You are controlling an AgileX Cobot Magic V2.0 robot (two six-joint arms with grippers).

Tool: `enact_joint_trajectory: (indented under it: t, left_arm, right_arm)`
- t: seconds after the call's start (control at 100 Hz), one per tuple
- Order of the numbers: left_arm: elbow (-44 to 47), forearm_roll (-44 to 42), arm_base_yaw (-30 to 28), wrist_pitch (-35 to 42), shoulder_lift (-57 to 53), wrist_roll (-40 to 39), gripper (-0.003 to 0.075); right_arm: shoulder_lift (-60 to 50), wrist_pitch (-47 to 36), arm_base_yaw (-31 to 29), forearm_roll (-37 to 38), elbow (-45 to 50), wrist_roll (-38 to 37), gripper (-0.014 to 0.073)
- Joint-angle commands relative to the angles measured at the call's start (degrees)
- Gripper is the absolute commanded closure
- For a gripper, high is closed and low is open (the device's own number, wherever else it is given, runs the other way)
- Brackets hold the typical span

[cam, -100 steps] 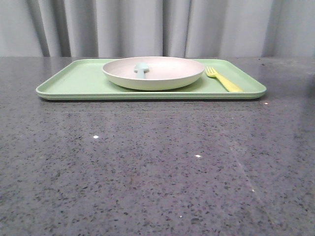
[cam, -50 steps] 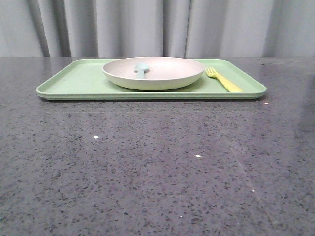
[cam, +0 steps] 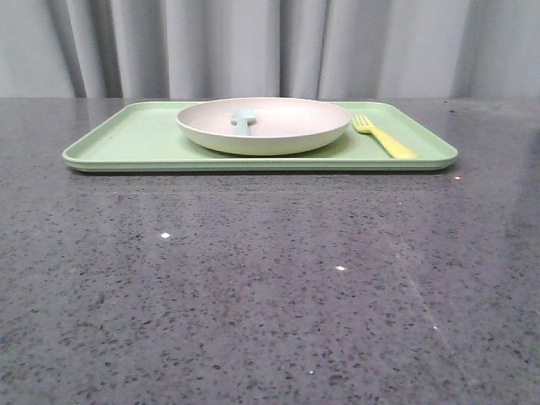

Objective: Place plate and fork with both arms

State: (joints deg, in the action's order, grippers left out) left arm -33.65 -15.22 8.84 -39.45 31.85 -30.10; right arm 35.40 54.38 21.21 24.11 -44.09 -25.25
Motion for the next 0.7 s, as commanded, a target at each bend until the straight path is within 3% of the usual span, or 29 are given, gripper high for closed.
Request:
enact_joint_trajectory:
  t: [0.0, 0.47, 0.57, 0.69]
  left_arm:
    - [-1.4, -0.5, -0.1, 3.7, 0.2, -0.6, 0.0321]
    - [-1.4, -0.5, -0.1, 3.7, 0.2, -0.6, 0.0325]
    - [-1.4, -0.5, -0.1, 3.7, 0.2, -0.6, 0.0379]
    - [-1.4, -0.5, -0.1, 3.7, 0.2, -0.6, 0.0529]
  right_arm:
    - [-2.1, -1.6, -0.4, 2.5, 0.1, -0.2, 0.0260]
    - [-7.1, -1.1, -0.4, 2.6, 4.4, -1.0, 0.0268]
    - [-7.1, -1.3, -0.4, 2.6, 4.4, -1.0, 0.0330]
    - [-7.1, -1.1, -0.4, 2.6, 4.4, -1.0, 0.0482]
